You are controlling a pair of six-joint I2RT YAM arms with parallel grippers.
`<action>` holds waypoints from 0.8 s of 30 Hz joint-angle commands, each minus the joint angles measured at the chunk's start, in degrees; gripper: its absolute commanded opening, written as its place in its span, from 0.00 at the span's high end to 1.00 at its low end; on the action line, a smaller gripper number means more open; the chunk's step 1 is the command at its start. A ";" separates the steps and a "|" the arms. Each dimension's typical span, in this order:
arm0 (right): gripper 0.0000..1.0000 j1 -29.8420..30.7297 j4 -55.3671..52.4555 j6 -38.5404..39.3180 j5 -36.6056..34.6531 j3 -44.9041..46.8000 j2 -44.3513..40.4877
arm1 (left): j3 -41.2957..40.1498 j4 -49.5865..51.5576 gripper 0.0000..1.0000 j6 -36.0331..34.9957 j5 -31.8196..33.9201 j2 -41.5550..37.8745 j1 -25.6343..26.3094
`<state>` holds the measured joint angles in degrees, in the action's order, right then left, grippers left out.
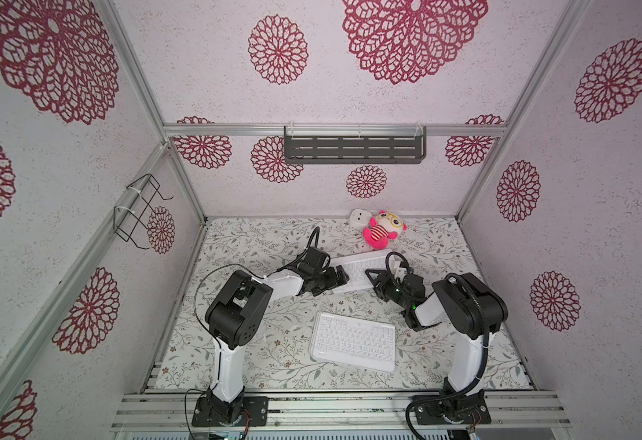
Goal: Stack the numeric keypads
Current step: Pick up the numeric keypad from the center of the board.
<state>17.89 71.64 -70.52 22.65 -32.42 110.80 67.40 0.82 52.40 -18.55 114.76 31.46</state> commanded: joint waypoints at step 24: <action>0.78 -0.47 -8.70 2.92 3.86 -3.83 -15.15 | -8.15 -45.53 0.29 18.79 -20.99 2.80 -4.42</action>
<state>17.52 58.57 -67.75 25.71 -34.63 99.22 59.96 -37.47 68.47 -37.39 116.53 27.38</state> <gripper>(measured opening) 0.544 0.718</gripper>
